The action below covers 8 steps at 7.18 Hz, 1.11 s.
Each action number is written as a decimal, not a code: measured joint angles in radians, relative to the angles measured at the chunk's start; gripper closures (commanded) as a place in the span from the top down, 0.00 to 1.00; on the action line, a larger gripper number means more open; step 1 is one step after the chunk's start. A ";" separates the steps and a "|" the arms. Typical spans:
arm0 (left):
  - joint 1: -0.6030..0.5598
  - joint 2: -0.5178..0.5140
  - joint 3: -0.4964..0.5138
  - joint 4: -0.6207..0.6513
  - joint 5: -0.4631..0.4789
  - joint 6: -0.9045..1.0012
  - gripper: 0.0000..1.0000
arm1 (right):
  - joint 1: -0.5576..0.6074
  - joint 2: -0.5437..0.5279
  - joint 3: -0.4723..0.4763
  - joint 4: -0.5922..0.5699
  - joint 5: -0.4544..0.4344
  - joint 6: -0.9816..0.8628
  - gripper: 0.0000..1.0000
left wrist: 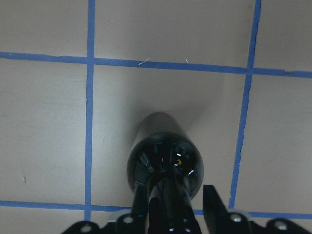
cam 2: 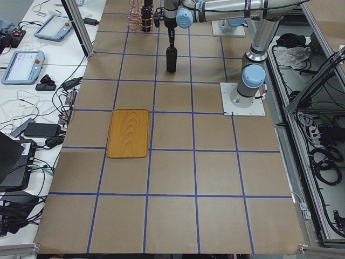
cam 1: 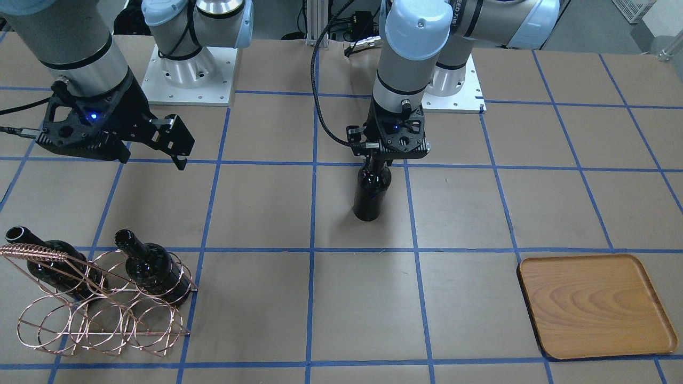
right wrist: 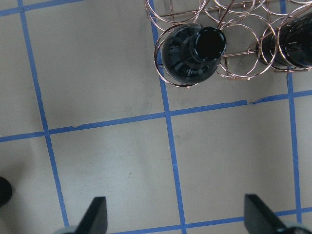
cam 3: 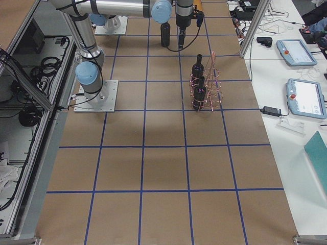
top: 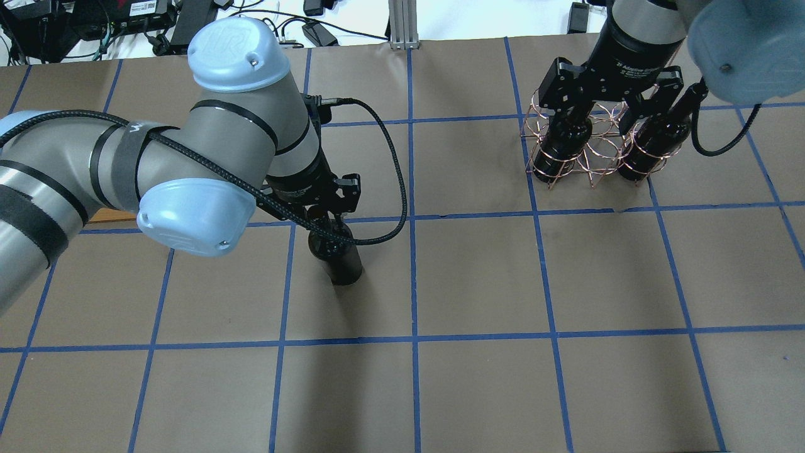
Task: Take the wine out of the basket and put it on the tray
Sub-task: 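Lower the left gripper and close it on the bottle neck, then lift the bottle and carry it onto the wooden tray with the left gripper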
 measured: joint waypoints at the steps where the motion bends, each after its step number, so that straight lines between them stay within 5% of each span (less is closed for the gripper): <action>1: 0.001 0.001 0.001 0.000 -0.001 0.005 0.09 | 0.001 -0.003 0.000 0.001 0.001 0.000 1.00; 2: 0.001 0.002 0.001 0.000 -0.001 0.015 0.00 | 0.006 -0.005 0.001 0.001 0.001 -0.003 1.00; 5: 0.012 0.012 0.055 -0.037 0.020 0.046 0.00 | 0.015 -0.007 0.001 0.002 -0.001 -0.022 1.00; 8: 0.140 0.037 0.299 -0.316 0.034 0.242 0.00 | 0.016 -0.006 0.001 0.003 -0.020 -0.027 1.00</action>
